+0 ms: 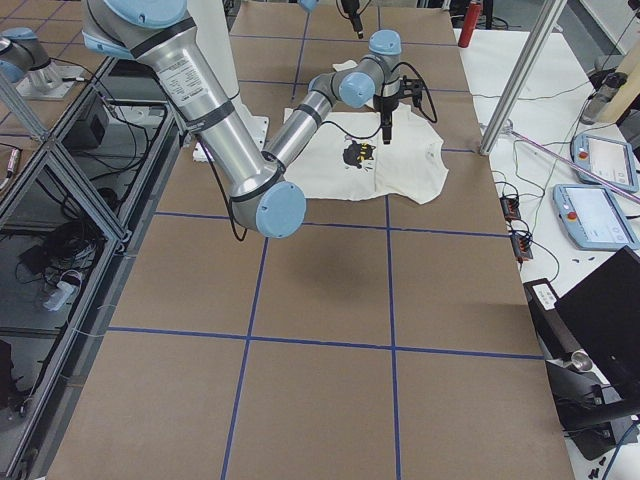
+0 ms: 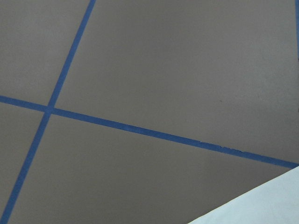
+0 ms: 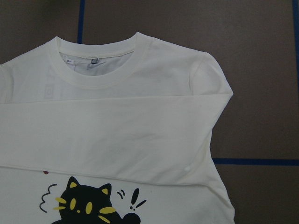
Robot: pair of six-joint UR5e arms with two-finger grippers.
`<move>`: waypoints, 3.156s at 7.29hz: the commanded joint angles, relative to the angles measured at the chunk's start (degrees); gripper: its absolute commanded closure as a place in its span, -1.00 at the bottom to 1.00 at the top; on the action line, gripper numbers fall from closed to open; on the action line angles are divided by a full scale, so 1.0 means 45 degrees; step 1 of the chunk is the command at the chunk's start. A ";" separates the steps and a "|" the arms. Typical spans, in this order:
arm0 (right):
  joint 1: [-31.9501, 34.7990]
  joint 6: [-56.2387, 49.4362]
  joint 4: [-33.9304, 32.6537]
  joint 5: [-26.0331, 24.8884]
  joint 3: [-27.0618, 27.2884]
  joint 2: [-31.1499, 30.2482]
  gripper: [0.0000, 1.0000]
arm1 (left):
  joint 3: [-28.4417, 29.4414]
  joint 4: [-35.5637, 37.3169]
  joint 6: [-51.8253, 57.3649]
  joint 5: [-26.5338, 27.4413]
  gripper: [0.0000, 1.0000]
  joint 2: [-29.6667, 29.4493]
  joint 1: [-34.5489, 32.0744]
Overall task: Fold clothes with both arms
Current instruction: 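Release the sleeve and raise the right gripper away from the shirt, then lower the left gripper onto the other sleeve cuff and grasp it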
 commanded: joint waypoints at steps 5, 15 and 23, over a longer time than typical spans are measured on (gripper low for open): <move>0.0532 -0.1388 -0.1292 0.0769 0.1764 -0.1680 -1.00 | 0.0893 -0.0013 -0.1083 0.2402 -0.98 -0.0123 0.2549; 0.0493 -0.1349 -0.1292 0.0789 0.1806 -0.1682 -1.00 | 0.1266 -0.0033 -0.1748 0.2559 -0.81 -0.0143 0.3255; 0.0532 -0.1349 -0.1292 0.0789 0.1806 -0.1682 -1.00 | 0.1266 -0.0013 -0.1787 0.2461 -0.49 -0.0201 0.3431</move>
